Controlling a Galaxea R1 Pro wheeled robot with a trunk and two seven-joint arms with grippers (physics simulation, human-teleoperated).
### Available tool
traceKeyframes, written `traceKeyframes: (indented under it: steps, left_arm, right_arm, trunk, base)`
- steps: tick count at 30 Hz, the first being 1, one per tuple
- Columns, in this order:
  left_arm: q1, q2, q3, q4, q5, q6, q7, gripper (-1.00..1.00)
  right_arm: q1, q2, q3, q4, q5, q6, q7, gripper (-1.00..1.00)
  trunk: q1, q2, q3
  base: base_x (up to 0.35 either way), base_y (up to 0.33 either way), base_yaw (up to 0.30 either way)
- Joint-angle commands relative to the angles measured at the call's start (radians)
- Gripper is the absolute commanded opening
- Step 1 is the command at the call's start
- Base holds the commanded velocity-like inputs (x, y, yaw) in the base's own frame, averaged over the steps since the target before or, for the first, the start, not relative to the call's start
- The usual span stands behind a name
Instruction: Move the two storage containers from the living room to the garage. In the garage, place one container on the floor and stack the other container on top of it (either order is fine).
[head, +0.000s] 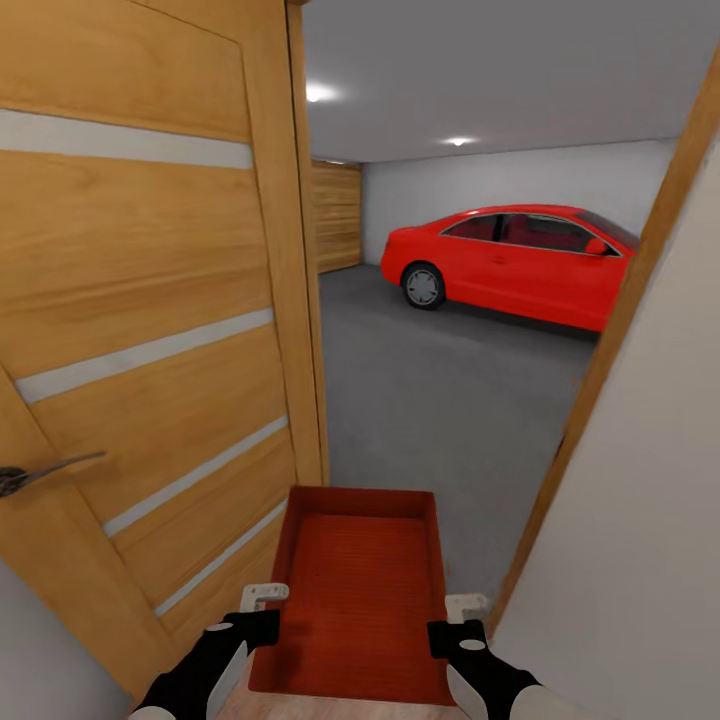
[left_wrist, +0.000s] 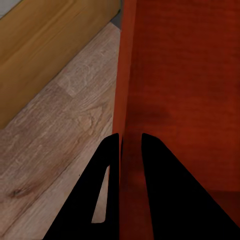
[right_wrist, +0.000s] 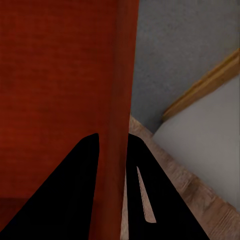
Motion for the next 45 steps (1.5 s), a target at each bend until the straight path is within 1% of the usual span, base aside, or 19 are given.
traceKeyframes:
  steps: [1, 10, 15, 36, 45]
  left_arm:
    - [-0.001, 0.001, -0.012, -0.005, -0.003, 0.007, 0.010, -1.00]
    - [-0.001, 0.001, -0.012, -0.005, -0.004, 0.007, 0.010, -1.00]
    - [-0.001, 0.001, -0.012, -0.006, -0.004, 0.006, 0.010, -1.00]
    - [-0.001, 0.001, -0.012, -0.005, -0.003, 0.009, 0.010, -1.00]
    - [-0.001, 0.001, -0.011, -0.002, -0.003, 0.010, 0.010, -1.00]
  right_arm:
    - [-0.001, -0.004, 0.015, 0.032, -0.024, -0.005, -0.006, -1.00]
    - [-0.001, -0.004, 0.015, 0.032, -0.024, -0.005, -0.006, -1.00]
    - [-0.001, -0.004, 0.015, 0.032, -0.024, -0.005, -0.007, -1.00]
    - [-0.001, -0.004, 0.015, 0.032, -0.024, -0.006, -0.007, -1.00]
    - [-0.001, -0.004, 0.015, 0.032, -0.024, -0.007, -0.006, -1.00]
  trunk:
    - [0.001, -0.002, -0.002]
    - [0.001, -0.002, -0.002]
    - [0.001, -0.002, -0.002]
    - [0.001, -0.002, -0.002]
    - [0.001, -0.002, -0.002]
  base:
    - [0.245, 0.224, 0.000]
    - [0.233, 0.215, 0.000]
    - [0.065, 0.055, -0.028]
    - [0.001, 0.005, -0.266]
    - [0.050, 0.266, -0.056]
